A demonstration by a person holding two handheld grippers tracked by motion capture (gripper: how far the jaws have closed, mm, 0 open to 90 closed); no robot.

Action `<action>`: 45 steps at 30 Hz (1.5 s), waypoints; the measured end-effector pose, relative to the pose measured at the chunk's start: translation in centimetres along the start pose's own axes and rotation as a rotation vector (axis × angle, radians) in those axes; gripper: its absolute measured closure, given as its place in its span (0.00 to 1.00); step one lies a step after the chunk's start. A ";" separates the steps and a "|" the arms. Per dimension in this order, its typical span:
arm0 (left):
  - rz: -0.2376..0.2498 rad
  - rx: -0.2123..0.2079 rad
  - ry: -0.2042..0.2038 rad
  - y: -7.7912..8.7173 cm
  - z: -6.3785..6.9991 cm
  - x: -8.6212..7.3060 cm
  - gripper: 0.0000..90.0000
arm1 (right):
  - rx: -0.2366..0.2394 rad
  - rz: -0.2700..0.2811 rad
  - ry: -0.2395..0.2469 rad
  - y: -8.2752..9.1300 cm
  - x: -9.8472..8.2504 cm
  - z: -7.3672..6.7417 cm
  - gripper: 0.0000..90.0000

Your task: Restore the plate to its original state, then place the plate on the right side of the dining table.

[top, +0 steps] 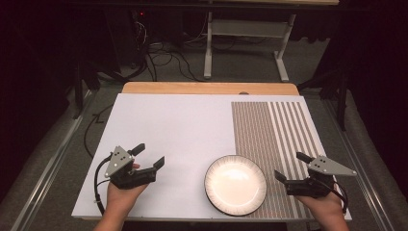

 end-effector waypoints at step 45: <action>0.006 0.033 -0.048 0.6 0.4 0.4 0.00 | 0.206 -0.120 0.112 -0.5 -0.8 -3.1 0.99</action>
Point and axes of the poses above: each handheld gripper's, and its own axes: y roughly backward along the jaws, x roughly out of its top, z roughly to its right, the point moved 7 cm from there along -y, roughly forward along the jaws, and after that the axes turned 4 degrees about -z, right-handed, at the moved point
